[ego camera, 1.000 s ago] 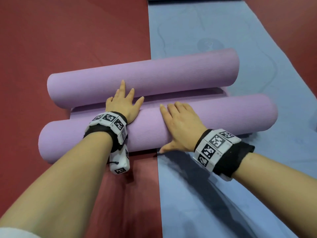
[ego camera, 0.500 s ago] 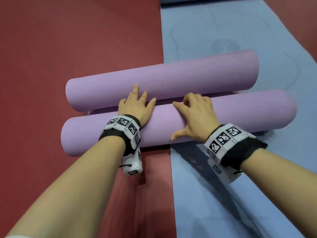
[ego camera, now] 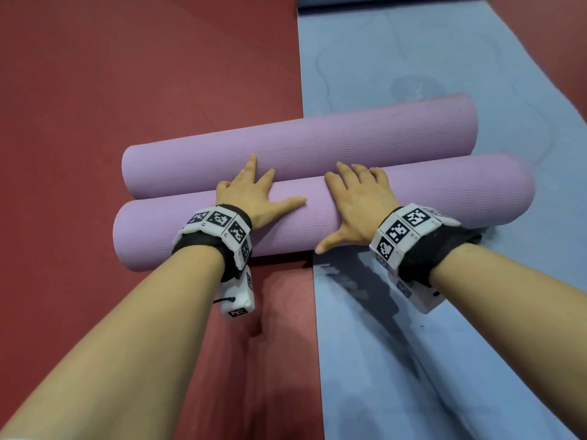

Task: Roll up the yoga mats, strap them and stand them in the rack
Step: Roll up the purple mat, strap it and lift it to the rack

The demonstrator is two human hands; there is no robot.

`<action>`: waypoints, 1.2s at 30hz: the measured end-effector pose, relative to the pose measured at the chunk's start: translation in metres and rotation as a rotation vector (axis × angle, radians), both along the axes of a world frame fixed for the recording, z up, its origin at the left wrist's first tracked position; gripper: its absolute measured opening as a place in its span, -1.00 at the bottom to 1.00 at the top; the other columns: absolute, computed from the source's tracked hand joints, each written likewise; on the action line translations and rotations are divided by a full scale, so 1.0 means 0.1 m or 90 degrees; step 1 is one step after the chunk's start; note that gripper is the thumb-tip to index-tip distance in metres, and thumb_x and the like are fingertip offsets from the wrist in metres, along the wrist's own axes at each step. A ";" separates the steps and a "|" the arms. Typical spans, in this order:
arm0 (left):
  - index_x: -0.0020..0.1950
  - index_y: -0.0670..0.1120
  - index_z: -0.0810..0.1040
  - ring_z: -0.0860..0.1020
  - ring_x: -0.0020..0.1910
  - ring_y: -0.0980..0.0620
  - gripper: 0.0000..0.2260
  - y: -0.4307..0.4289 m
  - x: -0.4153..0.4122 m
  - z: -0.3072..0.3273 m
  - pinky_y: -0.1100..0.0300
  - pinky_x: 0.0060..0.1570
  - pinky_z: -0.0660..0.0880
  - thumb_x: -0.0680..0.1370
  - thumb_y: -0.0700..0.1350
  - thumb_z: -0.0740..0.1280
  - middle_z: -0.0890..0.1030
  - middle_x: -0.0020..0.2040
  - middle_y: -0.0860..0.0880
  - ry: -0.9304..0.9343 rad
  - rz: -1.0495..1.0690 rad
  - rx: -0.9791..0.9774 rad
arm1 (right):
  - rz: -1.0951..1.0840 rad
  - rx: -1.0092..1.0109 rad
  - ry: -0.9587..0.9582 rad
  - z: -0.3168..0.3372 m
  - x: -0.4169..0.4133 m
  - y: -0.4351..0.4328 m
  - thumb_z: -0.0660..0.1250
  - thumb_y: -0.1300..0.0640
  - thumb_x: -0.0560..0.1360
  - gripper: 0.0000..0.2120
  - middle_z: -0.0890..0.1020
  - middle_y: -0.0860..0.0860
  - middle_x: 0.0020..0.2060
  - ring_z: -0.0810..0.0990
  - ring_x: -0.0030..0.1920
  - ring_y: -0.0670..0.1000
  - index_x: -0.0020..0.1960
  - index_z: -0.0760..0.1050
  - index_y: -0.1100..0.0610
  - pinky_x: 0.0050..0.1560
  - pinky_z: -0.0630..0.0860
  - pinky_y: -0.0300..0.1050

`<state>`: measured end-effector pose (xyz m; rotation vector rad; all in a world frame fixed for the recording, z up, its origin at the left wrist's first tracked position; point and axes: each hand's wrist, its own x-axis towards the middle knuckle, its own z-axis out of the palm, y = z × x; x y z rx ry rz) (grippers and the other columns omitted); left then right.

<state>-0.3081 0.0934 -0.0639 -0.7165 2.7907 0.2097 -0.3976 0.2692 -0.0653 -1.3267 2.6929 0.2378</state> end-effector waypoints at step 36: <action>0.17 -0.18 0.51 0.48 0.12 -0.12 -0.28 0.48 1.25 0.19 0.08 0.14 0.40 0.40 0.43 0.18 0.49 0.18 -0.17 -0.165 -0.031 0.179 | 0.180 0.049 0.005 0.18 1.69 0.82 0.48 -0.35 0.13 -0.01 0.47 0.15 0.07 0.49 -0.02 0.14 0.31 0.27 0.25 -0.01 0.35 0.01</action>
